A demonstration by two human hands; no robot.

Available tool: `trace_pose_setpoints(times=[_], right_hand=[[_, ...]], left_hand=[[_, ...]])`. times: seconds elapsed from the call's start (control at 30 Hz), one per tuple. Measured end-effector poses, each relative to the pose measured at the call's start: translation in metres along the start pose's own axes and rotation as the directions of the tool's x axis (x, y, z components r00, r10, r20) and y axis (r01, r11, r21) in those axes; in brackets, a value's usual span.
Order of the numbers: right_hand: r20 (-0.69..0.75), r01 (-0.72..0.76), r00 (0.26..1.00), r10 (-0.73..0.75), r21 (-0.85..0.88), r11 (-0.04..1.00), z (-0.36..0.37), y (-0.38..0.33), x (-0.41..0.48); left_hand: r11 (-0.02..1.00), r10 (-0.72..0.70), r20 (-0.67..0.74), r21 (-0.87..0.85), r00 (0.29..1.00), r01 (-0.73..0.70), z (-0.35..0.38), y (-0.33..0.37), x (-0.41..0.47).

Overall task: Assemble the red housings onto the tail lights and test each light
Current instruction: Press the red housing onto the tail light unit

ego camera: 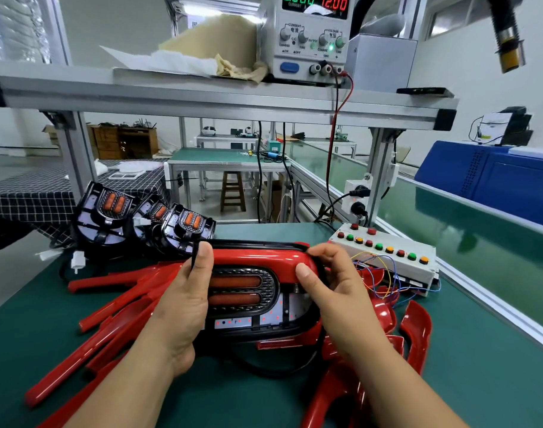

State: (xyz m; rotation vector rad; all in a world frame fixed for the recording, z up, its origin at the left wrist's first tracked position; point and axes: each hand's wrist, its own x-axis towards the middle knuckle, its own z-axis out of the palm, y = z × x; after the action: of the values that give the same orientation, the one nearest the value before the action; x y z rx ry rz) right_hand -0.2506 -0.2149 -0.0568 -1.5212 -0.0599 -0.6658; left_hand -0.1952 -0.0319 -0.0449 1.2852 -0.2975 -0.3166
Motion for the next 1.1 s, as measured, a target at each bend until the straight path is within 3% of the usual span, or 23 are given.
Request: trace_pose_setpoints(times=[0.1, 0.23, 0.47, 0.73, 1.1], right_hand=[[-0.046, -0.115, 0.991, 0.128, 0.213, 0.97, 0.0, -0.001, 0.002], [0.128, -0.273, 0.962, 0.241, 0.384, 0.882, -0.001, -0.002, 0.001], [0.146, -0.245, 0.968, 0.203, 0.383, 0.891, 0.0, -0.001, 0.001], [0.18, -0.302, 0.953, 0.244, 0.491, 0.817, -0.001, -0.009, -0.001], [0.185, -0.294, 0.955, 0.233, 0.465, 0.835, 0.0, -0.007, -0.001]], left_hand=[[1.0, 0.001, -0.002, 0.0, 1.0, -0.001, -0.002, 0.001, 0.0], [1.0, 0.005, 0.012, 0.0, 1.0, -0.005, -0.004, 0.0, 0.0], [0.998, 0.069, 0.043, 0.006, 0.997, -0.069, -0.01, 0.003, 0.001], [0.988, 0.156, 0.034, -0.009, 0.987, -0.156, -0.009, 0.002, 0.002], [0.98, 0.198, -0.031, 0.01, 0.98, -0.198, -0.008, -0.004, 0.004]])
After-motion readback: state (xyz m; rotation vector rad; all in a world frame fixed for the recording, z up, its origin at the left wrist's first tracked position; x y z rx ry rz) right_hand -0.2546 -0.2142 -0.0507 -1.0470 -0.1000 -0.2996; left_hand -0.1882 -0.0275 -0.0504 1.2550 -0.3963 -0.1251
